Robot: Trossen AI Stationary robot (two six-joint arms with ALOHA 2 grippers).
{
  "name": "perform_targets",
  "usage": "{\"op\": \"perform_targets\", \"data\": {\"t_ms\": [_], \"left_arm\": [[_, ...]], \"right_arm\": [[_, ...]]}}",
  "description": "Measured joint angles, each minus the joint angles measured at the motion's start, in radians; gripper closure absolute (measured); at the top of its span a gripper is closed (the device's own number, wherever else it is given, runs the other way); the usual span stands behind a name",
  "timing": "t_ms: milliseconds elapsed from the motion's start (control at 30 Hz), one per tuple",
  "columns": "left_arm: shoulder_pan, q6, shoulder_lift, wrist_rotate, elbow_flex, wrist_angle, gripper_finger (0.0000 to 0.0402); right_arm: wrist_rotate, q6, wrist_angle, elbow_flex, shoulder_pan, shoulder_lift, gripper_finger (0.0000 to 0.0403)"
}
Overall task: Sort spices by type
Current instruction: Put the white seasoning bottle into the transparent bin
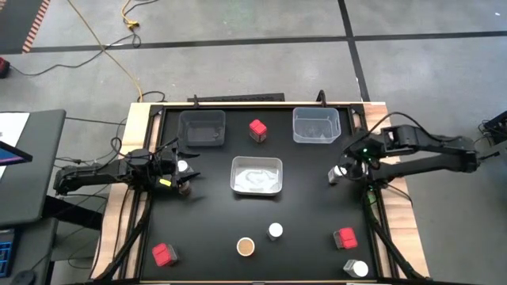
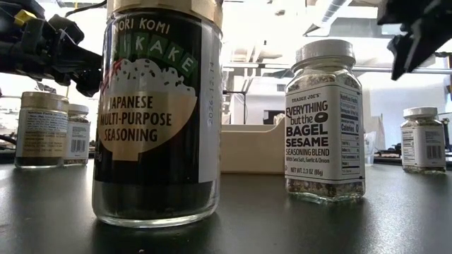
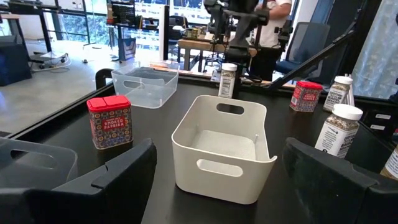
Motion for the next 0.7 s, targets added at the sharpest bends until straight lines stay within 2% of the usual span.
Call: {"op": "perform_targets", "data": {"t_ms": [167, 700], "left_arm": [[0.000, 0.000, 0.000, 0.000, 0.000, 0.000, 0.0068], [0.000, 0.000, 0.000, 0.000, 0.000, 0.000, 0.0068]], "right_arm": [[-0.016, -0.069, -0.062, 0.000, 0.000, 0.066, 0.0072], [-0.068, -0.281, -0.023, -0.024, -0.003, 0.243, 0.0072]]}}
